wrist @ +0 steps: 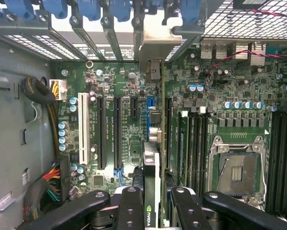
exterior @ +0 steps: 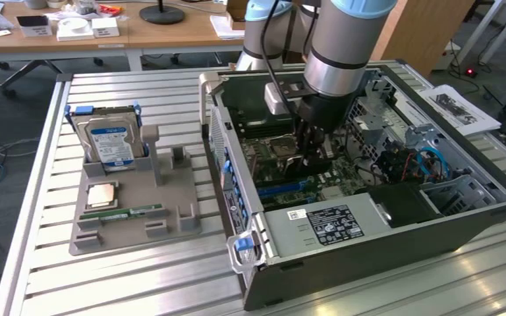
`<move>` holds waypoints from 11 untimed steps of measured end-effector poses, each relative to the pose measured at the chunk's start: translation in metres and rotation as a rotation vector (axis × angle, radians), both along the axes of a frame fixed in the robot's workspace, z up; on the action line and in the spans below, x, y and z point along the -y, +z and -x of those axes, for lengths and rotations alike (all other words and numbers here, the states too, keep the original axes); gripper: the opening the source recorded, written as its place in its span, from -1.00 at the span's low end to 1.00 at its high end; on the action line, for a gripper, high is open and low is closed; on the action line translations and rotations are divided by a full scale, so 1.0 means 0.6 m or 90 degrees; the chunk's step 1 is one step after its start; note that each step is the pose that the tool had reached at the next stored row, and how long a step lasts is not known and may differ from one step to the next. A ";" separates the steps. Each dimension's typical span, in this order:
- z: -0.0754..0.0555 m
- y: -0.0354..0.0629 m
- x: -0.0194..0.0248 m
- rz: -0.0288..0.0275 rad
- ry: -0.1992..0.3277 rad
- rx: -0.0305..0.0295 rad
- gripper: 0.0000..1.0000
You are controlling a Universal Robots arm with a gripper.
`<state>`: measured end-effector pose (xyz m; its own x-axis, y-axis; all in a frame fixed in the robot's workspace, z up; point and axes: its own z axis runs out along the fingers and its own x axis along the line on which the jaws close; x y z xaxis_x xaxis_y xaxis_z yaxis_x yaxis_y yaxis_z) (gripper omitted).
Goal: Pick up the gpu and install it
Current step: 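Insert the gpu into the slot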
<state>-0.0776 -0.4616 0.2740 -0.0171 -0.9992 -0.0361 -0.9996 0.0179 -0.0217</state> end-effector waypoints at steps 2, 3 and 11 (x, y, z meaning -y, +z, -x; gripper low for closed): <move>0.000 -0.001 0.0000 0.0001 0.000 0.0000 -0.47; 0.000 -0.001 0.0000 0.0001 0.000 -0.0001 -0.47; 0.001 -0.001 0.0015 0.0000 0.000 0.0000 -0.47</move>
